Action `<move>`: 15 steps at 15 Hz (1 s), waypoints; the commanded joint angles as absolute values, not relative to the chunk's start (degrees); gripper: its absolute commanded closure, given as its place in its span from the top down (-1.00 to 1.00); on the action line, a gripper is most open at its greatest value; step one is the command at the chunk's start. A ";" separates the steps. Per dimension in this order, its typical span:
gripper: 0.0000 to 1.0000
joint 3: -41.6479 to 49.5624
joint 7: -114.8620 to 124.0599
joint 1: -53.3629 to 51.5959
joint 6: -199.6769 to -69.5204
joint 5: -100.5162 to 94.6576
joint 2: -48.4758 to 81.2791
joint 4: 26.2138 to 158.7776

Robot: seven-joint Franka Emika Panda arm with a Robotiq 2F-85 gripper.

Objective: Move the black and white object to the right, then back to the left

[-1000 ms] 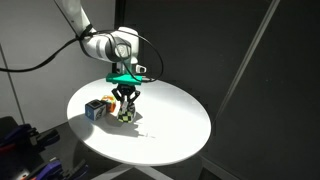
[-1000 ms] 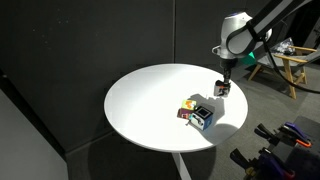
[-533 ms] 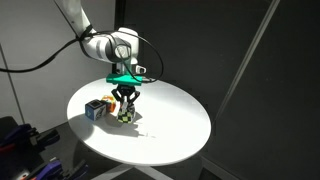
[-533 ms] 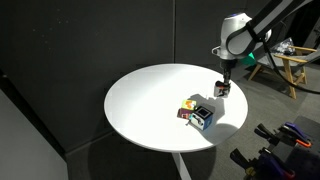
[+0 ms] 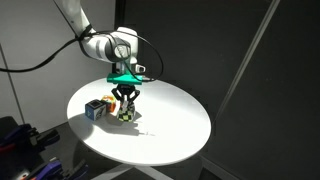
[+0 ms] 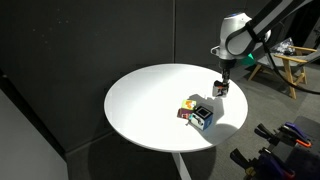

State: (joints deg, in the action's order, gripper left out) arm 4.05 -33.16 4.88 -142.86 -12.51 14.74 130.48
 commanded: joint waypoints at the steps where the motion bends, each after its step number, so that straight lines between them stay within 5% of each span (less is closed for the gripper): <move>1: -0.91 2.47 -39.46 6.96 -144.81 -12.47 13.37 130.42; 15: -0.91 2.52 -56.80 11.33 -145.23 -9.99 17.03 125.65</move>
